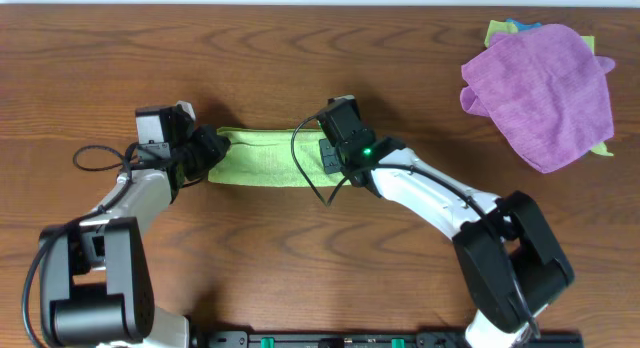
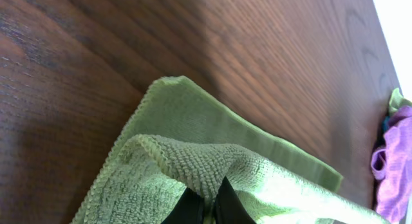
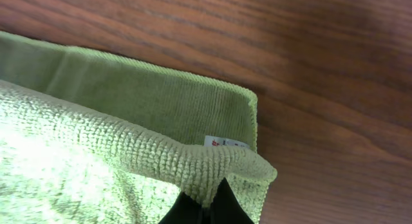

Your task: Fold the cloth

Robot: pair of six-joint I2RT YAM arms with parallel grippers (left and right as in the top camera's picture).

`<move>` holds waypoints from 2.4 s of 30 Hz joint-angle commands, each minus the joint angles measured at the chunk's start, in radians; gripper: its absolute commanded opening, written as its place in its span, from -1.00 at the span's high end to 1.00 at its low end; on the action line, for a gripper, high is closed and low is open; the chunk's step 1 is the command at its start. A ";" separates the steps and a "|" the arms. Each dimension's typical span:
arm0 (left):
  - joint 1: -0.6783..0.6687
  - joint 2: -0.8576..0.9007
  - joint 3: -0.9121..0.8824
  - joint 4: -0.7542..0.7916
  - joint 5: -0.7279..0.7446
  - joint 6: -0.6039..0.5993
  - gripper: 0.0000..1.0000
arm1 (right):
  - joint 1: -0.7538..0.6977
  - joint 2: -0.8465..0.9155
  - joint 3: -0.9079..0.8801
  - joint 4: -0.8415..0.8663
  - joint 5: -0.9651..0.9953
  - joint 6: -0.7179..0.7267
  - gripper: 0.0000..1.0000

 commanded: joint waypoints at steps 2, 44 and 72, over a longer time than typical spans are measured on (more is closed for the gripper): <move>0.000 0.048 0.019 0.021 -0.029 0.000 0.88 | -0.014 0.048 -0.006 0.009 0.029 -0.015 0.97; 0.001 0.024 0.206 -0.307 -0.007 0.164 -0.20 | -0.027 -0.370 -0.004 -0.419 -0.185 0.389 -0.59; -0.165 0.090 0.206 -0.352 -0.352 0.199 0.70 | -0.158 -0.287 -0.387 0.082 -0.478 0.569 -0.65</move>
